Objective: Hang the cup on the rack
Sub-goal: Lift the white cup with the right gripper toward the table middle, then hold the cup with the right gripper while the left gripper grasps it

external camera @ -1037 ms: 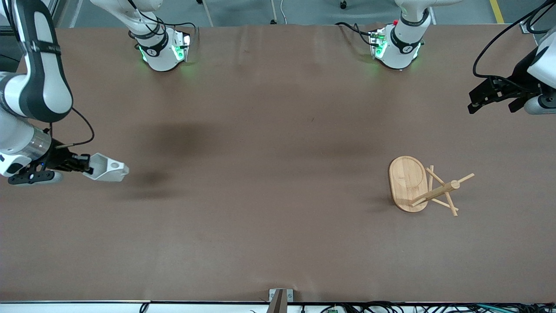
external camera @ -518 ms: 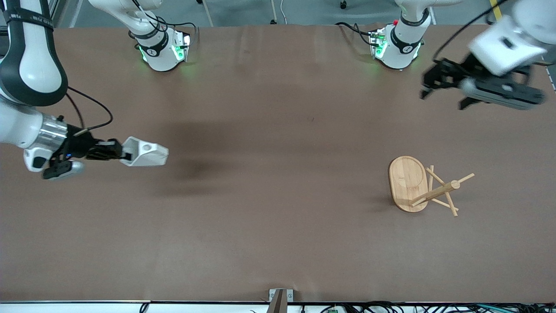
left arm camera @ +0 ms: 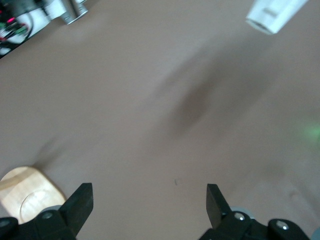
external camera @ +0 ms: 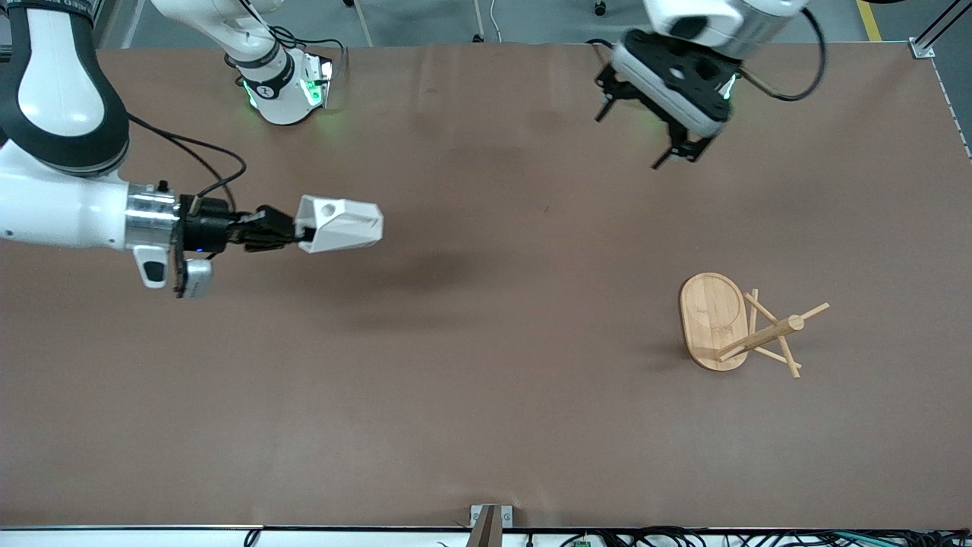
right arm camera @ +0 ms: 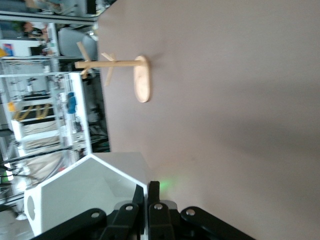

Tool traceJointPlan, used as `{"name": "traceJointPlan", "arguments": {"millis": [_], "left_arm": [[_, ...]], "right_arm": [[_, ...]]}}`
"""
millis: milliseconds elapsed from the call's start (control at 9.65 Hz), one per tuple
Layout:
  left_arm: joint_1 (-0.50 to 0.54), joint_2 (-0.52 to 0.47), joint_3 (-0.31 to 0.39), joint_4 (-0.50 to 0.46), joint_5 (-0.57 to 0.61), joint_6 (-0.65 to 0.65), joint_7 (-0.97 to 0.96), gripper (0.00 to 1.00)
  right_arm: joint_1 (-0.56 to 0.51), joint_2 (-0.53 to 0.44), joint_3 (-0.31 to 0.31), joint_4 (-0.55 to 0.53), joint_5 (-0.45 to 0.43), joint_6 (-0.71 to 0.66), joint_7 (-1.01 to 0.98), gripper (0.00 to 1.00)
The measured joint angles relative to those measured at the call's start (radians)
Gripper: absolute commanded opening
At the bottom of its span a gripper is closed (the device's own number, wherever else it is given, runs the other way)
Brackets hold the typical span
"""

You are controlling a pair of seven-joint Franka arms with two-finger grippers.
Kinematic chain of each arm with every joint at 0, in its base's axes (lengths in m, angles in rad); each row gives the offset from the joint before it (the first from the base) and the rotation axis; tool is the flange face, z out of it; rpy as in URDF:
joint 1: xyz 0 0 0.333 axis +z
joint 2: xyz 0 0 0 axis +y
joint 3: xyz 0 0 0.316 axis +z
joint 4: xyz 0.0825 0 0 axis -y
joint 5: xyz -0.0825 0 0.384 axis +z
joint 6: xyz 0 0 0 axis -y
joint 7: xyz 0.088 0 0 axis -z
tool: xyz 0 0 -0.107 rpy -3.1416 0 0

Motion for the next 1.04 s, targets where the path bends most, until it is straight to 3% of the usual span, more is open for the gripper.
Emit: {"name": "traceJointPlan", "arguments": {"millis": [207,415,1037], "left_arm": [[-0.003,0.014,-0.103,-0.001,-0.006,0.047,0.002,1.00],[-0.005,0.017,-0.160,-0.003,-0.006,0.064,0.002,1.00],[-0.014,0.066,-0.211,-0.007,-0.006,0.145,0.027,1.00]], "right_arm": [[0.046,0.006,0.001,0.019,0.074,-0.051,0.008,0.00],[0.048,0.019,-0.001,0.026,0.141,-0.152,-0.002,0.00],[0.141,0.037,0.001,0.029,0.259,-0.184,-0.017,0.00]]}}
